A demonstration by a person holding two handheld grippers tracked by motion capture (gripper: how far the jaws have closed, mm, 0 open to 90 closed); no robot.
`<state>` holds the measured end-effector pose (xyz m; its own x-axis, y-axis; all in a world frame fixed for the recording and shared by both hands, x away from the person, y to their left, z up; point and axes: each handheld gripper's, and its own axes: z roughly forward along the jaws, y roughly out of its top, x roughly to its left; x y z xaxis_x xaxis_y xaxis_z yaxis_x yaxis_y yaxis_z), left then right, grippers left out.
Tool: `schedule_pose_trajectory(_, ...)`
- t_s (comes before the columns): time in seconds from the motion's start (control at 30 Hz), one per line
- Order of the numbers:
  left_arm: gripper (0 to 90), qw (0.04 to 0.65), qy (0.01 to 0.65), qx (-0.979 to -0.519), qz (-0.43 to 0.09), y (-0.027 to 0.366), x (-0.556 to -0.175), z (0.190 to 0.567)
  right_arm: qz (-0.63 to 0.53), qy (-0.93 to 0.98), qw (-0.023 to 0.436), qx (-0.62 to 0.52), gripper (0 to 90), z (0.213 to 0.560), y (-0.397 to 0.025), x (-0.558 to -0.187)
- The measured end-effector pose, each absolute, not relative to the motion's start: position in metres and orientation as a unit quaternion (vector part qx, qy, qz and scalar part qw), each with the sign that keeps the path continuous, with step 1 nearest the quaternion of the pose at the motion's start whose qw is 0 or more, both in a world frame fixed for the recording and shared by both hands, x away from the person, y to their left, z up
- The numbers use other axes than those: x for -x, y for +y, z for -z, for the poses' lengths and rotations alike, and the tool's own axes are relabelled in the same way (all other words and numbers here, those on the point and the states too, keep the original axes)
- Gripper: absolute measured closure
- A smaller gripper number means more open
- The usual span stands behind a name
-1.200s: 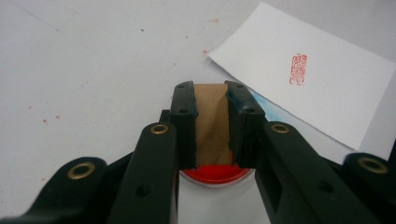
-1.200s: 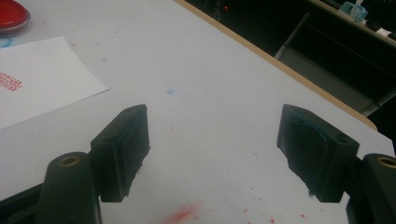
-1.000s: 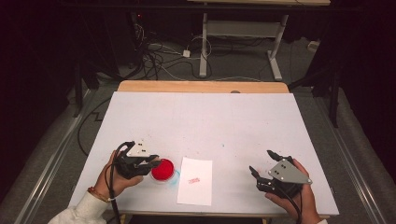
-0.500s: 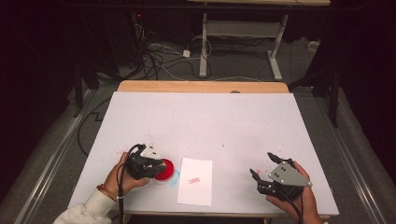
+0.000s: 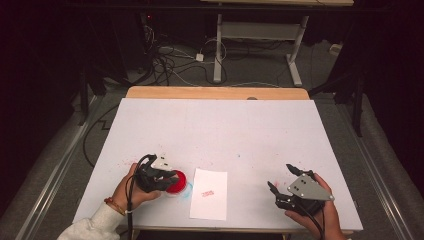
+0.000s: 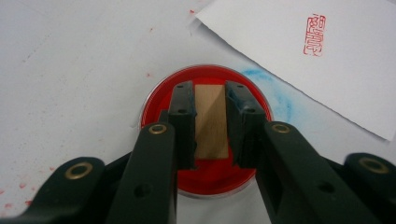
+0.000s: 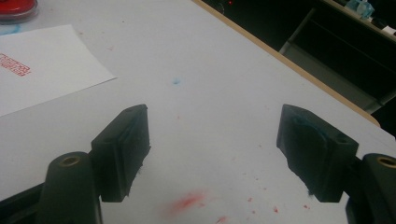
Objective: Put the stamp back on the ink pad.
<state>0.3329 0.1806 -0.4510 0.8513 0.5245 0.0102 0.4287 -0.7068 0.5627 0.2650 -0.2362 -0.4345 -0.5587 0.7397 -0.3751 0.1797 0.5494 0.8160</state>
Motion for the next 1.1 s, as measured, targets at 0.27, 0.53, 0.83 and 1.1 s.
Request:
schedule_pose_trajectory(0.27, 65.3, 0.293, 0.261, -0.915, -0.094, 0.181, -0.331, 0.446, -0.378, 0.798, 0.371, -0.288, 25.8, 0.434, -0.236, -0.265)
schedule_pose_trajectory(0.53, 46.0, 0.334, 0.256, -0.896, -0.141, 0.184, -0.321, 0.430, -0.380, 0.797, 0.371, -0.288, 25.7, 0.434, -0.236, -0.264)
schedule_pose_trajectory(0.83, 28.6, 0.374, 0.254, -0.871, -0.194, 0.182, -0.315, 0.426, -0.383, 0.798, 0.368, -0.285, 25.8, 0.434, -0.234, -0.263)
schedule_pose_trajectory(1.1, 21.3, 0.398, 0.252, -0.849, -0.241, 0.177, -0.314, 0.428, -0.383, 0.799, 0.367, -0.283, 25.7, 0.434, -0.233, -0.262)
